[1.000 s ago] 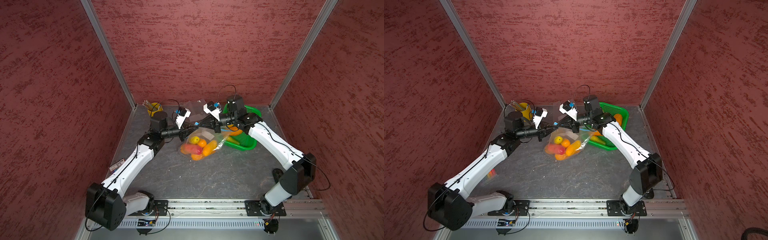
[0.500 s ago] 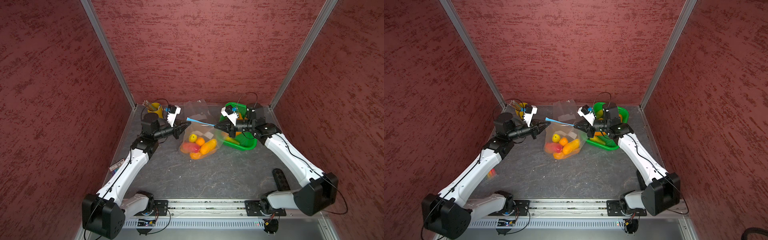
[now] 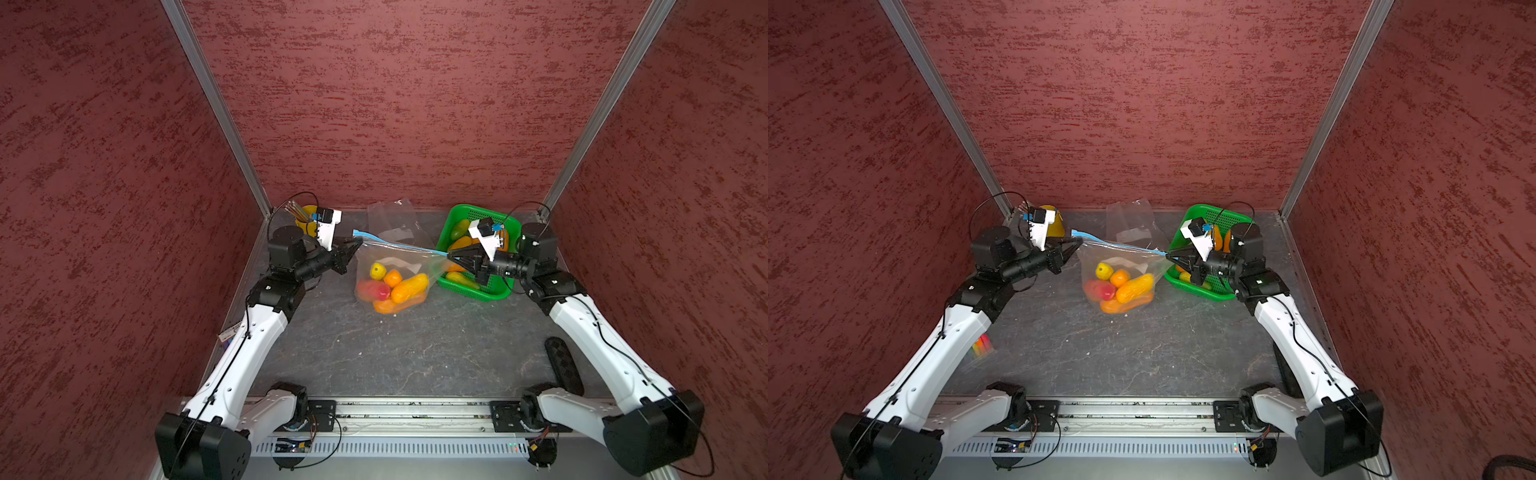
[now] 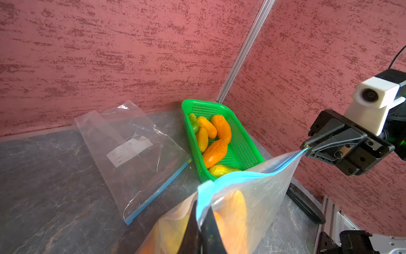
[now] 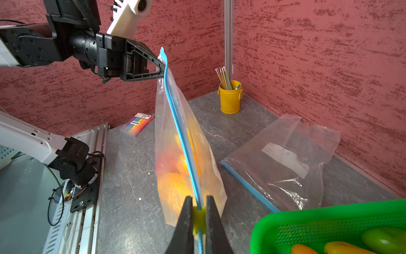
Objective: Place the mango in a zip-top bag and seal the zipper
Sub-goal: Zip the zipper on the zipper food storage bag, then place the zipper food storage bag at the center of the board.
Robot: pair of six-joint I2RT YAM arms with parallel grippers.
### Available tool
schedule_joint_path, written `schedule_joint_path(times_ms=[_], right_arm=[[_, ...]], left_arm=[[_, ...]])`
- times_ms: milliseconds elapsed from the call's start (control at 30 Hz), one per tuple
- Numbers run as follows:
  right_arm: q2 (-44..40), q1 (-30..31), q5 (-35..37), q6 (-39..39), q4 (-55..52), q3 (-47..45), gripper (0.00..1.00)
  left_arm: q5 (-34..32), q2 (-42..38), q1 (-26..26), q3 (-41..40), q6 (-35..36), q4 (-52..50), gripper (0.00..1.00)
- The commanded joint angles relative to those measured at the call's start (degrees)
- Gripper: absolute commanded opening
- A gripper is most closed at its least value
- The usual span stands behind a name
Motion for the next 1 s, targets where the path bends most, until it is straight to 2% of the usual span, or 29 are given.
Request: schedule_joint_path(times_ms=[0,67,133,200,267,300,367,433,467,567,633,767,900,967], right_arm=[[-0.5,-2.0,-4.0,4.3,5.6,-0.4,0.08],[0.6,-2.0,-8.3,6.7,8.4,0.1,0.09],[0.3,-2.0,-8.5,7.9,9.4,0.6,0.10],[-0.8,-2.0,-7.0,9.1,11.1,0.1,0.23],[-1.9,-2.0,-6.7,10.3,12.7,-0.4,0.44],[-2.6,-2.0,-5.9,11.4,13.4,-0.9,0.51],[-4.3,-2.0,-2.6,13.3,14.6,-2.0,0.53],[-6.3,-2.0,4.1,16.6,15.9,-4.1,0.71],[-7.2,-2.0,7.1,18.1,16.4,-5.1,0.76],[-8.6,-2.0,14.2,21.5,16.2,-8.0,0.82],[-9.2,-2.1,15.1,22.5,15.5,-9.6,0.89],[-12.2,-2.0,18.5,24.2,15.1,-13.9,0.91],[-16.3,-2.1,22.2,24.3,13.0,-17.4,0.94],[-17.9,-2.0,24.8,24.6,12.1,-18.4,0.95]], left_arm=[[-7.5,-1.1,3.2,1.5,-1.3,-0.8,0.00],[-8.1,-1.0,3.2,1.2,-2.5,-0.1,0.00],[-9.6,-0.8,3.5,1.6,-3.2,-0.7,0.00],[-10.2,-0.7,4.1,2.0,-3.8,-1.5,0.00],[-10.2,-0.5,4.9,2.5,-4.1,-2.0,0.00],[-10.4,-0.3,5.1,2.6,-4.4,-2.3,0.00],[-11.3,0.1,5.6,2.7,-4.8,-2.7,0.00],[-13.1,0.9,6.3,2.6,-6.0,-3.2,0.00],[-14.1,1.3,6.7,2.7,-6.6,-3.4,0.00],[-17.4,3.8,8.6,3.6,-9.0,-4.9,0.00],[-18.1,6.2,10.1,5.1,-10.6,-6.6,0.11],[-24.8,10.5,11.6,9.6,-10.1,-14.4,0.12],[-32.5,9.9,13.8,11.9,-10.4,-19.4,0.16],[-34.3,8.5,15.0,12.1,-10.6,-19.9,0.32]])
